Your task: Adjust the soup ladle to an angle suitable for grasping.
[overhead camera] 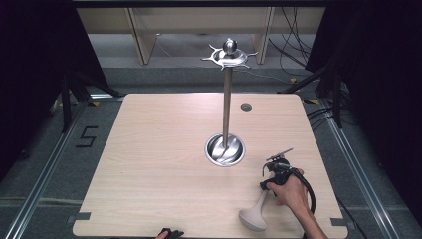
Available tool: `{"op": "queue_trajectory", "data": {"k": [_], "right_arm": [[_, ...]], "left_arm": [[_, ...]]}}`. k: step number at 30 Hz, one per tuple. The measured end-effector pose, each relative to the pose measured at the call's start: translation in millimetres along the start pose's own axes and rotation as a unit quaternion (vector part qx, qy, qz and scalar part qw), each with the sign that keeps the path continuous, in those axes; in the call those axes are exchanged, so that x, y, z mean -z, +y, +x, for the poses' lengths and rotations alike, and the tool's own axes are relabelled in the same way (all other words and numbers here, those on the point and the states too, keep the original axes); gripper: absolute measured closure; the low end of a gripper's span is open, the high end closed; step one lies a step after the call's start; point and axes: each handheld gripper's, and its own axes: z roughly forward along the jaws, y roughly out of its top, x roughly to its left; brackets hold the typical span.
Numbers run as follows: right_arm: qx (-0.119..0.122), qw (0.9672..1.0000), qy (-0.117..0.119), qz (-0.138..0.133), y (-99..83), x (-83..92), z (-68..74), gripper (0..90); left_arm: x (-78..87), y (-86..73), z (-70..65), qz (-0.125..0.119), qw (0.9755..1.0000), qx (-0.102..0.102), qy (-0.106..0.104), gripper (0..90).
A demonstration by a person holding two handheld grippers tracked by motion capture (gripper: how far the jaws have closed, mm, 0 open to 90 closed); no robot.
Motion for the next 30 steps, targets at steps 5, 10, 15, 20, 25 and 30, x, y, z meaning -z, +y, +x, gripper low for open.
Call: {"op": "queue_trajectory", "data": {"k": [5, 10, 15, 20, 25, 30], "right_arm": [[0.021, 0.9996, 0.015, 0.008, 8.6, -1.2, 4.9, 41.4], [0.038, 0.9990, 0.018, 0.011, 16.0, -2.9, 16.5, 48.0], [0.049, 0.9979, 0.036, 0.022, 22.9, -4.2, 22.6, 54.5], [0.040, 0.9982, 0.040, 0.020, 23.7, -4.4, 23.7, 57.5], [0.028, 0.9968, 0.075, 0.001, 20.5, -4.6, 22.6, 62.7], [0.047, 0.9944, 0.087, -0.035, 17.7, -3.2, 23.2, 68.3]], "left_arm": [[0.7, 0.5, -1.5, -0.005, 1.0000, 0.003, 0.008, 15.0], [1.4, 1.2, -2.3, -0.006, 1.0000, -0.003, 0.006, 15.0], [1.8, 0.8, -2.2, -0.007, 0.9999, -0.003, 0.007, 15.0], [2.9, 0.9, -1.6, -0.005, 1.0000, -0.004, 0.005, 14.9], [2.1, 0.9, 0.1, -0.003, 0.9999, -0.008, -0.012, 14.9], [2.1, 0.9, -0.5, -0.003, 0.9999, -0.007, -0.009, 15.0]]}}
